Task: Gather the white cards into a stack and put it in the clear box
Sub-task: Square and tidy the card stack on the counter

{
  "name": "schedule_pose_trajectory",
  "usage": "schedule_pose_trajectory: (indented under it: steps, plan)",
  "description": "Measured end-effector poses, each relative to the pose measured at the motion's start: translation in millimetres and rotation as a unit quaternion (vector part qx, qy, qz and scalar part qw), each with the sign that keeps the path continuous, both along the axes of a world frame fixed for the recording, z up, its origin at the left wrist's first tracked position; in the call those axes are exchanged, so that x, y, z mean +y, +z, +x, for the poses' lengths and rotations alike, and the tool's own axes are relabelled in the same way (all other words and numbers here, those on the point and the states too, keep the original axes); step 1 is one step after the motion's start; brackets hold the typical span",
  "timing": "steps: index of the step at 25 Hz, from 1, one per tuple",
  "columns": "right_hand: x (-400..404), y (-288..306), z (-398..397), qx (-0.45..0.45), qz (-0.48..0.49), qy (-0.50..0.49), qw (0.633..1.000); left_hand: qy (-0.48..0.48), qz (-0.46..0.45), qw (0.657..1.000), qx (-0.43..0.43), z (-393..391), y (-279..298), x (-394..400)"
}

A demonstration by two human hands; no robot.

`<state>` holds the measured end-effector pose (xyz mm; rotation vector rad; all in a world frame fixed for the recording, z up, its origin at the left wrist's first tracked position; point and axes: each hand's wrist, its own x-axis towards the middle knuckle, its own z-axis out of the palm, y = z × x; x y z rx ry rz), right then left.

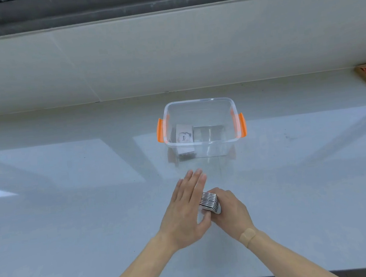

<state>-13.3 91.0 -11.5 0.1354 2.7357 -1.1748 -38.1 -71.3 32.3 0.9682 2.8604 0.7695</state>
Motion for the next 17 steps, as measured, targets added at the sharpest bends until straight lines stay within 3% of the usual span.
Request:
schedule_pose_trajectory:
  steps: [3, 7, 10, 14, 17]
  plan:
    - [-0.2, -0.6, -0.4, -0.004, -0.002, -0.001, 1.000, 0.013, 0.051, 0.996, 0.069, 22.2, -6.5, -5.0]
    - [-1.1, 2.1, -1.0, -0.015, 0.007, 0.002, 1.000, -0.042, -0.055, 0.996, 0.060, 32.2, -13.1, -5.4]
    - [-1.1, 3.0, 0.2, -0.016, -0.007, -0.003, 1.000, -0.013, -0.018, 0.997, 0.069, 32.2, -8.1, -5.5]
    - [-2.1, 3.9, -0.2, -0.016, -0.011, 0.000, 1.000, -0.033, -0.074, 0.995, 0.063, 32.2, -12.2, -0.5]
    - [-0.5, 4.6, -1.0, -0.019, -0.017, -0.011, 1.000, -0.001, -0.024, 0.998, 0.059, 27.4, -14.1, 0.2]
